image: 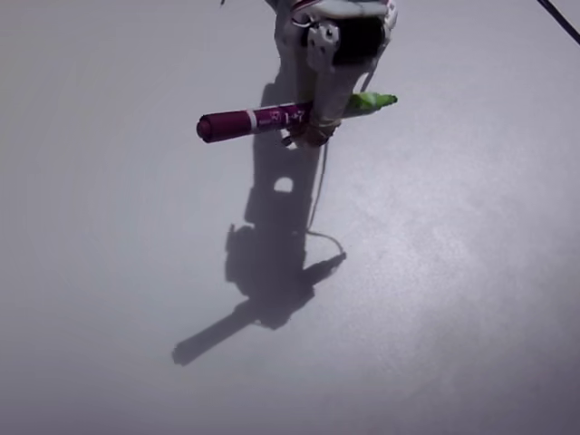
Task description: Draw the capital letter X with the green marker.
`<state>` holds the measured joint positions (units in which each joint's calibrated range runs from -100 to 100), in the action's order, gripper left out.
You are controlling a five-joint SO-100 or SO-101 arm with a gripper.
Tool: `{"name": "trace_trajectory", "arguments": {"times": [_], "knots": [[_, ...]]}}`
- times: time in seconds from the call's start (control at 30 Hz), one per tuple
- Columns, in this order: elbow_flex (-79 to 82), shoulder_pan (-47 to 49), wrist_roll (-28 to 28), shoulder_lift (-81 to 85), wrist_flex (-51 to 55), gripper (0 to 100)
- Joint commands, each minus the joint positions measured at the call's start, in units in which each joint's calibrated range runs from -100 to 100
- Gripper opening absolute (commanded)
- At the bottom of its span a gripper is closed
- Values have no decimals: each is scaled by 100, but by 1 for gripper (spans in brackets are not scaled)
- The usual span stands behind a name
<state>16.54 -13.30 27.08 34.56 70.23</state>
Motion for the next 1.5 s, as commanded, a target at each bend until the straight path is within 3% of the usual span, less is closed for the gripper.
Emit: {"name": "trace_trajectory", "arguments": {"times": [0.0,0.17,0.47,0.7,0.87,1.2,1.47], "knots": [[668,-560,234,-69,-1584,1],[1306,-1036,523,-564,-3684,1],[3398,-1816,1636,-1809,-9446,1],[3766,-2112,2564,-3101,-11727,1],[3506,-2178,2740,-4170,-12658,1],[2868,-2321,2335,-6236,-14146,1],[2536,-2388,2315,-6811,-14228,1]]}}
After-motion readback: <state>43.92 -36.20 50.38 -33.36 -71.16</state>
